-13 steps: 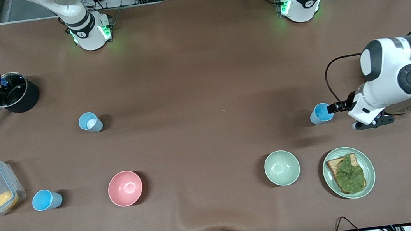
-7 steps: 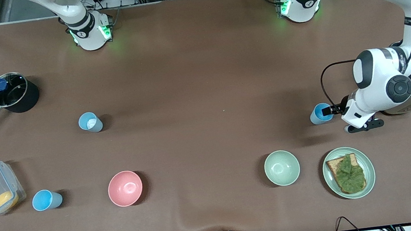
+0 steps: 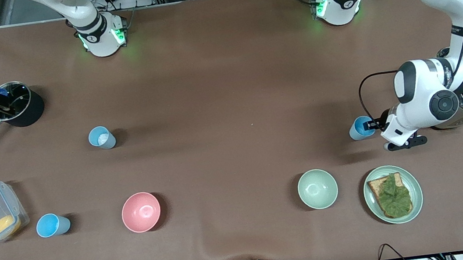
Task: Stack blue cups with both arms
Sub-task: 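Grasp the blue cup with the left gripper while the right gripper reaches another cup, then lift the cup with the left gripper while the right gripper grasps its cup, then place the cup mid-table with the right gripper while the left gripper follows, then withdraw the right gripper while the left gripper brings its cup above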
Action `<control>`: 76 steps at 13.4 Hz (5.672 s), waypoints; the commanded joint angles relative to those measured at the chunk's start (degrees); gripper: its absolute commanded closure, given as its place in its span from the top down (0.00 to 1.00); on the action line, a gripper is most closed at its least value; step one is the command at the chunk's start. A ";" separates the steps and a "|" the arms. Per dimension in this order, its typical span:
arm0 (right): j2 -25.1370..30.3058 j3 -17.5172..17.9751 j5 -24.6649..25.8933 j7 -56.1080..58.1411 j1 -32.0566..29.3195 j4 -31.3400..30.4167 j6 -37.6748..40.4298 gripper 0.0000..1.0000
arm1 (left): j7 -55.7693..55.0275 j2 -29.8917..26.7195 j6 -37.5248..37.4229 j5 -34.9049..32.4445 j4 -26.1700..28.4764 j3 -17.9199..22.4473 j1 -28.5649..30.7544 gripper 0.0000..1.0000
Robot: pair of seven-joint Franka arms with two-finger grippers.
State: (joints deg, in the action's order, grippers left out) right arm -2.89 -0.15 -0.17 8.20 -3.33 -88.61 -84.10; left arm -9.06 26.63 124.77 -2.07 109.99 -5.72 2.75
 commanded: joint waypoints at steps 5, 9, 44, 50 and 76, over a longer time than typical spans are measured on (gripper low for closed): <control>-0.01 0.24 -0.44 0.33 2.62 -20.61 -20.20 1.00 | 0.09 -0.70 0.56 1.10 -0.03 -0.17 0.24 0.00; -0.45 0.24 -0.18 0.33 2.80 -34.31 -36.44 1.00 | 1.23 -6.66 -1.97 1.10 -0.56 -0.52 0.24 0.00; -13.18 0.50 -8.00 -32.14 32.83 -25.04 -47.20 0.00 | -0.17 -21.10 -31.96 4.53 -17.79 -9.57 -0.64 0.00; -23.99 0.33 -7.03 -52.57 46.56 -19.76 -55.03 0.00 | 0.18 -21.10 -31.87 4.62 -17.70 -9.57 -0.64 0.00; -1.17 -0.47 -7.91 -14.80 10.57 -0.15 -0.02 1.00 | -24.08 -8.72 -17.03 8.22 -17.52 -12.21 -23.92 0.00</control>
State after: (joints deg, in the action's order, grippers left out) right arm -10.06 -1.61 -7.65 -8.46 11.03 -84.84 -85.43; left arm -32.42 15.30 106.02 5.73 93.47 -17.80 -19.78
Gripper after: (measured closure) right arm 0.000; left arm 0.965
